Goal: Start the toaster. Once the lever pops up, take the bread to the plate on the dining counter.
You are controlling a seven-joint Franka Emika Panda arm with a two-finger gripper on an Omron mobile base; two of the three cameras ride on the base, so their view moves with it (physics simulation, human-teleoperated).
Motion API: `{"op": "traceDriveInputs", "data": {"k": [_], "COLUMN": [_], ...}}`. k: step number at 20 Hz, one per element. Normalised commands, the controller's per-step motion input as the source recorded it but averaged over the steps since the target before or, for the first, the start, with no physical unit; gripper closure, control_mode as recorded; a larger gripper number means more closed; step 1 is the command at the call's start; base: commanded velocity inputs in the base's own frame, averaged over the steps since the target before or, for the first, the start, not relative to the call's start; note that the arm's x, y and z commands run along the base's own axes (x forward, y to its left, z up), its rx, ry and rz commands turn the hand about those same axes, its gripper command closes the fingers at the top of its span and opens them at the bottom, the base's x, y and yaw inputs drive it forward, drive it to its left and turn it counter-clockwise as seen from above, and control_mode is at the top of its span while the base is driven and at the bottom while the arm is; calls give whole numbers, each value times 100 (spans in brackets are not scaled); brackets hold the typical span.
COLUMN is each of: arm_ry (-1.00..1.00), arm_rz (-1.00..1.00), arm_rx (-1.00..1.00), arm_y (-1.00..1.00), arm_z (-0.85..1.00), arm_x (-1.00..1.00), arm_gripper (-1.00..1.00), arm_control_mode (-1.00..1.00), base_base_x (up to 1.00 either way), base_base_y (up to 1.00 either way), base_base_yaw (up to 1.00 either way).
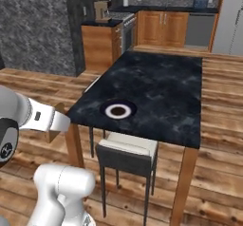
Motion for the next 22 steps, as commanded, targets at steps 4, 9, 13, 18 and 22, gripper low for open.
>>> {"op": "traceDriveInputs", "data": {"k": [4, 9, 13, 18, 22], "arm_ry": [0, 0, 0, 0, 0], "arm_rz": [0, 0, 0, 0, 0], "arm_rx": [0, 0, 0, 0, 0], "arm_y": [0, 0, 0, 0, 0], "arm_z": [0, 0, 0, 0, 0], "arm_x": [0, 0, 0, 0, 0], "arm_gripper": [100, 100, 100, 100, 100], "arm_control_mode": [100, 100, 100, 100, 100], "base_base_x": [44, 33, 34, 48, 56], "base_base_y": [-24, -23, -19, -16, -11], "base_base_yaw": [-3, -22, -26, -20, -13]}}
